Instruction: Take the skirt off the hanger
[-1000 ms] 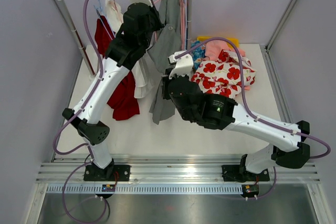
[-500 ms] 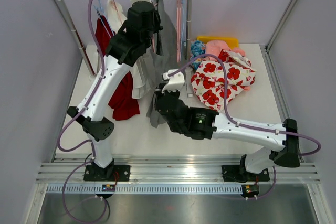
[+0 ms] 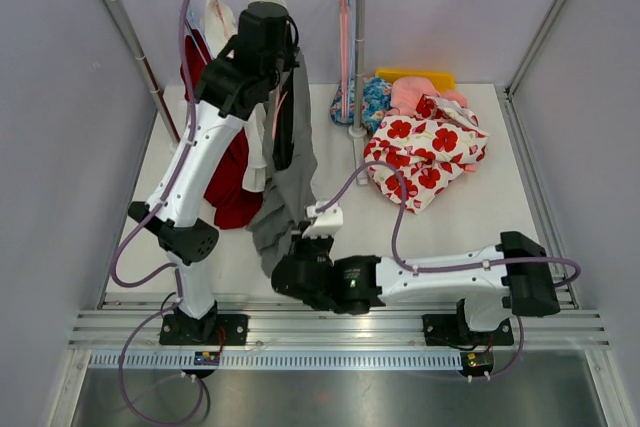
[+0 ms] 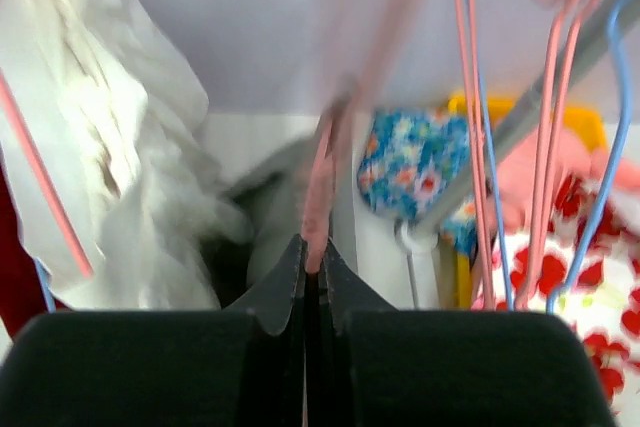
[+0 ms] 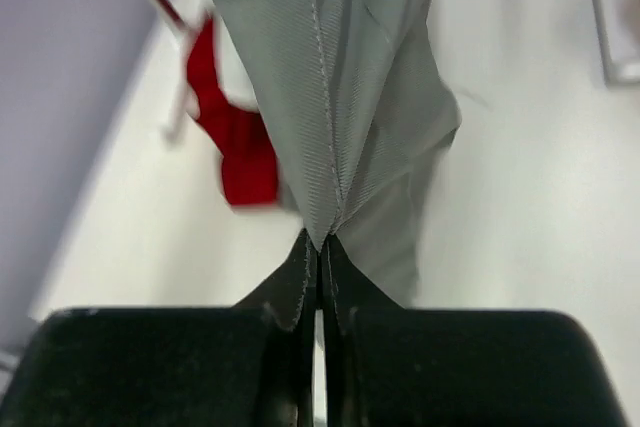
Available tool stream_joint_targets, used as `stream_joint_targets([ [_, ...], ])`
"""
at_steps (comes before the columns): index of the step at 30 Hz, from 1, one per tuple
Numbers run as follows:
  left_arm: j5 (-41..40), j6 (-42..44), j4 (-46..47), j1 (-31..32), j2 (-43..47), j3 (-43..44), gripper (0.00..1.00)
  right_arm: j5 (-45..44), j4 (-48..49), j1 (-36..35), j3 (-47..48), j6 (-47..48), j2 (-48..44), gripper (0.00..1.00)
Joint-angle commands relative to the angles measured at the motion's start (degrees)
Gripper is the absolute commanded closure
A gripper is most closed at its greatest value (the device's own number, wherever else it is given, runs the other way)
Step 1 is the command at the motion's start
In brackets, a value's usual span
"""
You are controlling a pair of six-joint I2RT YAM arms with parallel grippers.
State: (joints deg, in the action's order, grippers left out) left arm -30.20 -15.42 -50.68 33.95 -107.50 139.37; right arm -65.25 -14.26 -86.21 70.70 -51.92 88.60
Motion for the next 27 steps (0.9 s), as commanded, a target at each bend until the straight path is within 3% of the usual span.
stream_joint_targets([
  [1, -5.6, 5.5, 34.4, -6.5, 0.6, 10.4, 1.00, 7.1, -20.4, -10.7, -4.7, -10.6, 5.2, 1.00],
  [8, -0.9, 1.9, 33.5, -9.5, 2.9, 8.2, 1.00, 8.5, -25.2, -13.9, -7.0, -19.8, 11.2, 1.00],
  [12, 3.8, -1.8, 27.1, -9.3, 8.5, 3.0, 1.00, 3.4, -28.5, -12.0, -4.6, -18.0, 10.6, 1.00],
  [15, 9.4, -5.6, 20.4, -9.3, 17.4, -6.3, 1.00, 1.1, -24.3, -6.8, -3.2, -8.2, 7.4, 1.00],
  [17, 14.1, -7.4, 14.5, -9.0, 24.1, -11.0, 1.00, 0.6, -15.0, -4.1, -4.1, 4.3, 2.9, 1.00],
  [21, 22.5, -7.6, 5.2, -5.1, 33.1, -21.5, 1.00, 8.6, -0.3, 7.6, -3.9, 24.3, -4.7, 1.00],
  [23, 22.8, -7.2, 0.9, -1.0, 37.4, -27.2, 1.00, 11.3, 0.9, 14.3, -0.2, 31.7, -6.0, 1.00],
  [27, 19.1, -7.2, -1.3, 2.3, 43.2, -35.6, 1.00, 6.2, -5.3, 17.6, 5.8, 36.2, -6.6, 1.00],
])
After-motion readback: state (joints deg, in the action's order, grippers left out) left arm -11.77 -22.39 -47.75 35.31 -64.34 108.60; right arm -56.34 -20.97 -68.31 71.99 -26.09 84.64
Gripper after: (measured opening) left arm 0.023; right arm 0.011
